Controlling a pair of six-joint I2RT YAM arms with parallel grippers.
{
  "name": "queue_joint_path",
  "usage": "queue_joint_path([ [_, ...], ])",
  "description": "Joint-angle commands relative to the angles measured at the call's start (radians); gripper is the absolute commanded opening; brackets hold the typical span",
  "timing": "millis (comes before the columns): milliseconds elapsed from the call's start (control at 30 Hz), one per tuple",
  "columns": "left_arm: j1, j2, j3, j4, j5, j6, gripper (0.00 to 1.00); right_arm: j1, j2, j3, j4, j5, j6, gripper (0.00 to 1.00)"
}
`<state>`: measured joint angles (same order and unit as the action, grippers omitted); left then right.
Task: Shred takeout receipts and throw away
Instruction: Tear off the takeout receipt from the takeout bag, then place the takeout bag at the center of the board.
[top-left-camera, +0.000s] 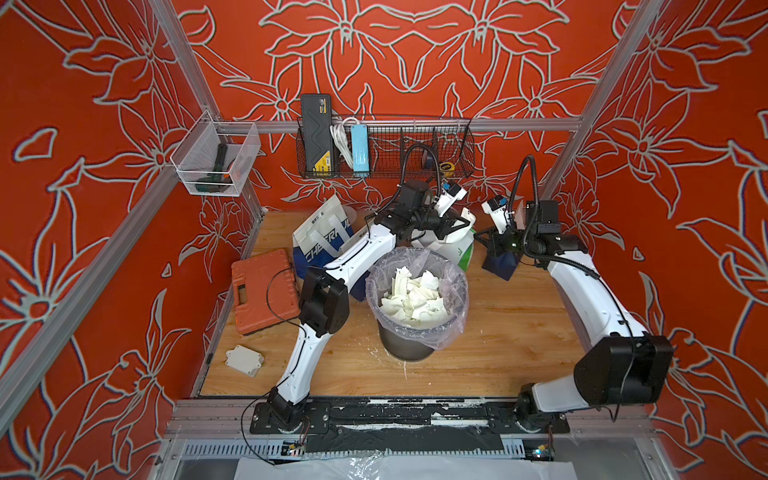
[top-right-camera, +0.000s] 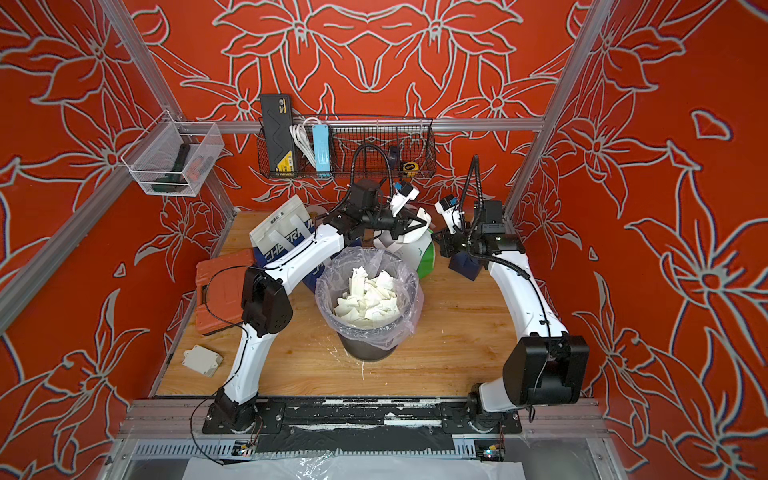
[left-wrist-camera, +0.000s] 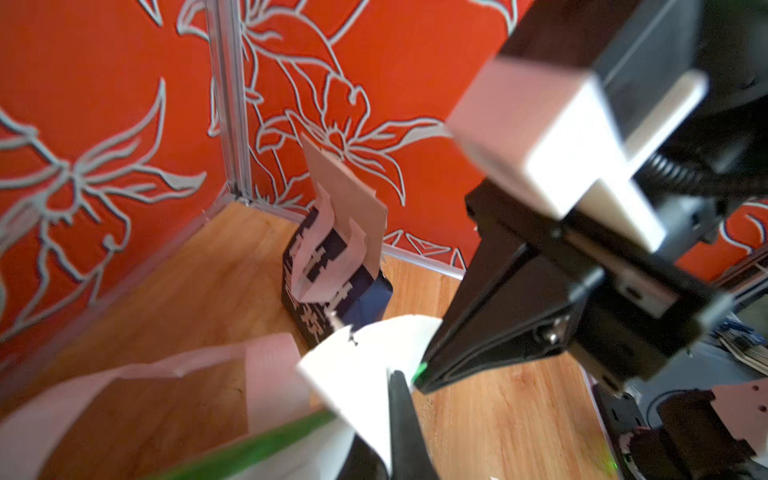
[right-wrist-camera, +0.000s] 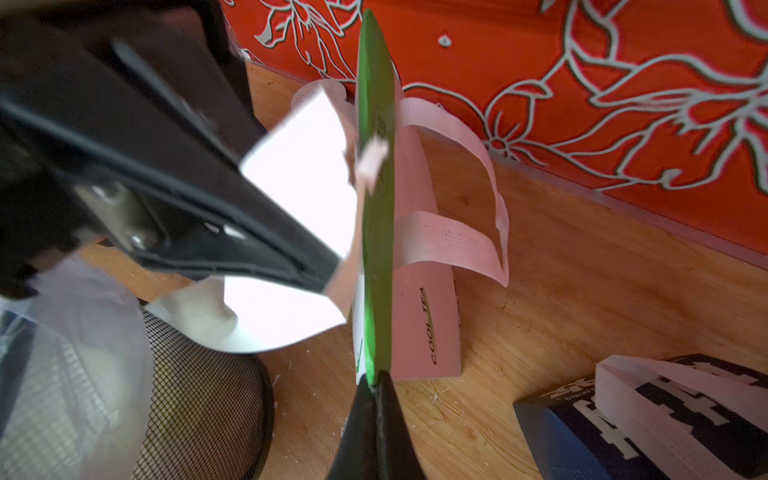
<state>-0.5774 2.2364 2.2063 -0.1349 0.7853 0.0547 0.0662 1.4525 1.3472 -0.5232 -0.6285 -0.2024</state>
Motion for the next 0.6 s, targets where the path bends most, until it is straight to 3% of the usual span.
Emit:
queue_joint_path([
  [0, 0.000, -0.082, 0.001, 0.121, -0.011, -0.007, 0.00, 0.004, 0.016, -0.023, -0.122, 0.046, -0.036, 0.00],
  [233, 0.001, -0.074, 0.076, -0.018, -0.061, 0.054, 0.00, -0.005, -0.010, -0.022, -0.091, 0.076, -0.009, 0.00],
  [300, -0.001, -0.094, 0.074, -0.055, -0.080, 0.085, 0.00, -0.006, -0.023, -0.023, -0.080, 0.061, -0.009, 0.26],
  [333, 0.000, -0.103, 0.074, -0.080, -0.085, 0.103, 0.00, -0.005, -0.032, -0.024, -0.068, 0.046, -0.005, 0.35],
  [567, 0.000, -0.183, 0.027, -0.174, -0.116, 0.154, 0.00, -0.005, -0.096, -0.001, -0.009, -0.034, 0.031, 0.56],
])
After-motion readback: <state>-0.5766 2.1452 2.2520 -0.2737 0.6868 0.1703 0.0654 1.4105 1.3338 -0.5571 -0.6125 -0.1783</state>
